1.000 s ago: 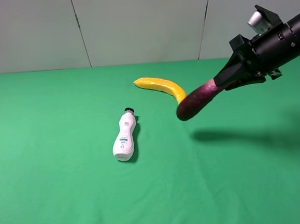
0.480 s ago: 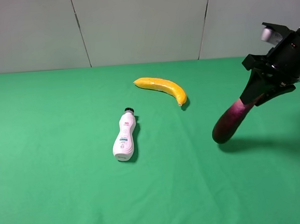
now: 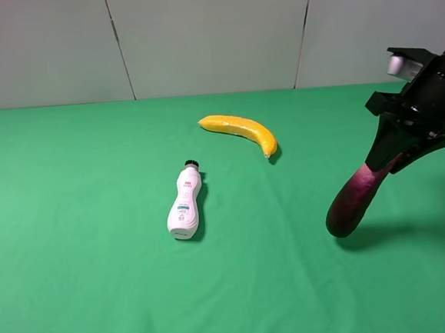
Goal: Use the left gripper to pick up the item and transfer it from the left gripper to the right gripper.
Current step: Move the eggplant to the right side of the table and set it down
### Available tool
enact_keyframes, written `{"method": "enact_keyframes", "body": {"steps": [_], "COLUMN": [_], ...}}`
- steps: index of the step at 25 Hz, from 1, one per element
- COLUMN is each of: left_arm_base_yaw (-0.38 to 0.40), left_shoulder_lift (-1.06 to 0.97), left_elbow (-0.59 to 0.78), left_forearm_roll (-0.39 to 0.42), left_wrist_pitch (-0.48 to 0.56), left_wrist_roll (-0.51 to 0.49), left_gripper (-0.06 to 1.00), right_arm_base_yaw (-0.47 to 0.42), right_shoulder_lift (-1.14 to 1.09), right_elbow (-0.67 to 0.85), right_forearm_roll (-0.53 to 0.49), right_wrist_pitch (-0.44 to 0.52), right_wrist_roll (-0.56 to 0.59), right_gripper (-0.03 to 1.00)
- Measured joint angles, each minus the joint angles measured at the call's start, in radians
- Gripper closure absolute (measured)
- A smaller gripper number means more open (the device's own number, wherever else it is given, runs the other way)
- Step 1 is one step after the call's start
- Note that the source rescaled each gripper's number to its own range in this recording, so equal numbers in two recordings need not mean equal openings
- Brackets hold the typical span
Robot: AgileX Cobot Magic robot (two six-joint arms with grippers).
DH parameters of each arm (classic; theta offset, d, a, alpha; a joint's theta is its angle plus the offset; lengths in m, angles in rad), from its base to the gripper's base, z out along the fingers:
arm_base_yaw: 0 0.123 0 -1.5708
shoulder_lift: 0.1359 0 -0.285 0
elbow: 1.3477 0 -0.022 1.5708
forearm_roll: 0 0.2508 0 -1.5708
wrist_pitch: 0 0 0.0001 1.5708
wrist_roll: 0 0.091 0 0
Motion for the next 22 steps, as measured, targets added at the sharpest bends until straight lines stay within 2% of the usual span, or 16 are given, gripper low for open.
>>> {"method": "enact_keyframes", "body": {"steps": [4, 11, 22], "left_arm_base_yaw": [0.0, 0.0, 0.0], "left_shoulder_lift": [0.0, 0.0, 0.0], "left_elbow": [0.0, 0.0, 0.0], "left_forearm_roll": [0.0, 0.001, 0.001], "left_wrist_pitch": [0.0, -0.001, -0.001], "left_wrist_roll": [0.0, 0.0, 0.0], "left_gripper": [-0.05, -0.05, -0.05], "right_arm_base_yaw": [0.051, 0.058, 0.058], "right_shoulder_lift": [0.012, 0.087, 0.124], "right_elbow": [0.001, 0.0, 0.0], "right_forearm_roll": [-0.031, -0.016, 0.006], "right_wrist_pitch": [-0.025, -0.054, -0.209], "right_wrist_roll": [0.018, 0.028, 0.033], "right_gripper": [0.95, 0.95, 0.95]}}
